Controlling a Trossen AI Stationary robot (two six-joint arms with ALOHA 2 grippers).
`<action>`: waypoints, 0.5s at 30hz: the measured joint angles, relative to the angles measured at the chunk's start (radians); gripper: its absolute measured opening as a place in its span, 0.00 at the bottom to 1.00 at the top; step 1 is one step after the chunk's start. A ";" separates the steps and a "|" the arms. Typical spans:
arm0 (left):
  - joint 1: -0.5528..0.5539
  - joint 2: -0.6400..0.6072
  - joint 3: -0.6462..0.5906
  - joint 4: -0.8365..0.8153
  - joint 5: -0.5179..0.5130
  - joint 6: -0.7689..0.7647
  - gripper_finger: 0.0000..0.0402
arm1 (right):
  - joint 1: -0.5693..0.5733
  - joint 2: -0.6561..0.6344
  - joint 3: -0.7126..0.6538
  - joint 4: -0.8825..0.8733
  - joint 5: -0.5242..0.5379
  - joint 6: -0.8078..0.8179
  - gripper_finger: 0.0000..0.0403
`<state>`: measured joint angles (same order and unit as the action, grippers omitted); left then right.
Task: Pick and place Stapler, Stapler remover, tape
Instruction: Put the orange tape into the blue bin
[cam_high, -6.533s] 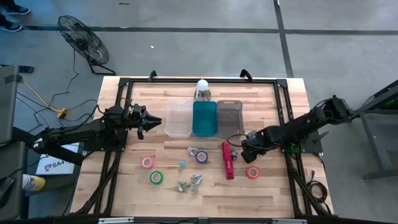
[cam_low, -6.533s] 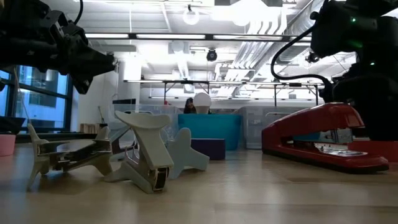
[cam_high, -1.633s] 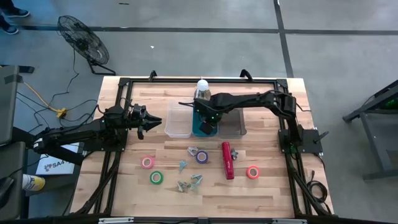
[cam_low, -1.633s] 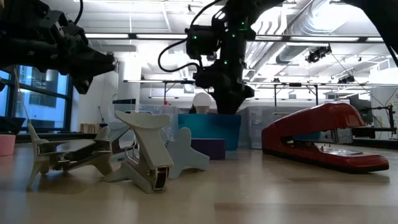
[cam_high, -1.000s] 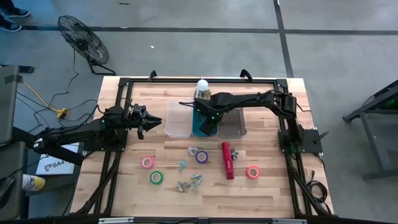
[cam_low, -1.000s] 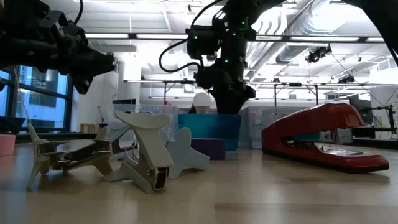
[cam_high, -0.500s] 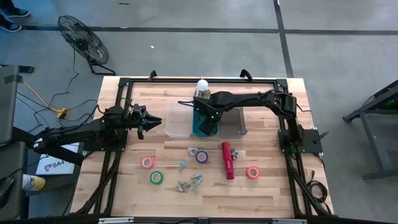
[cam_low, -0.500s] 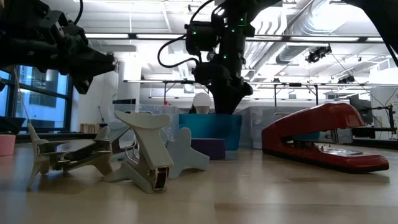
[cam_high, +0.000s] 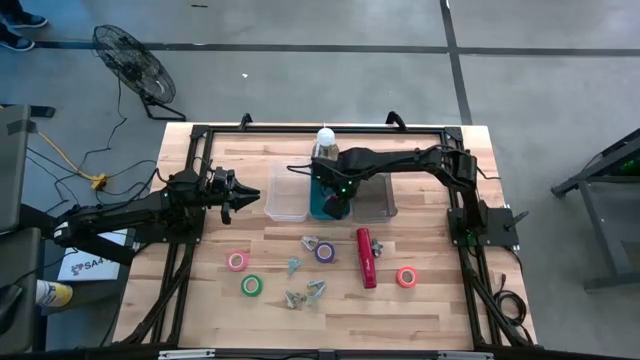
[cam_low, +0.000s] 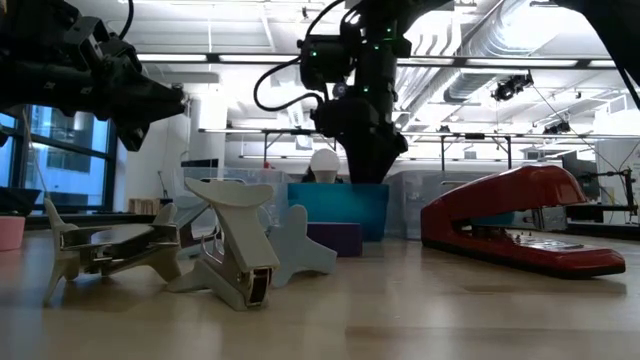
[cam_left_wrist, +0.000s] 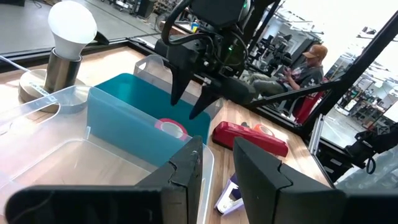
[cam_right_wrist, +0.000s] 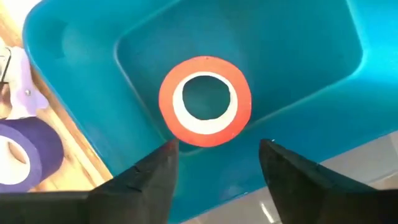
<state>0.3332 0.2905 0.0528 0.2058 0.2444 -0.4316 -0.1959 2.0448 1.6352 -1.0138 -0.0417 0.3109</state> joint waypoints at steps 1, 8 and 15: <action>0.000 0.000 0.000 0.000 0.000 0.000 0.22 | 0.000 -0.003 0.000 0.000 -0.007 -0.002 0.57; 0.000 0.000 0.000 0.000 -0.003 0.000 0.22 | 0.005 -0.073 0.000 -0.028 -0.025 0.022 0.59; 0.000 0.000 0.000 0.000 -0.003 0.000 0.22 | 0.051 -0.178 0.000 -0.142 -0.041 0.062 0.57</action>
<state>0.3333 0.2905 0.0531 0.2058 0.2409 -0.4316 -0.1451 1.8671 1.6356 -1.1561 -0.0827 0.3734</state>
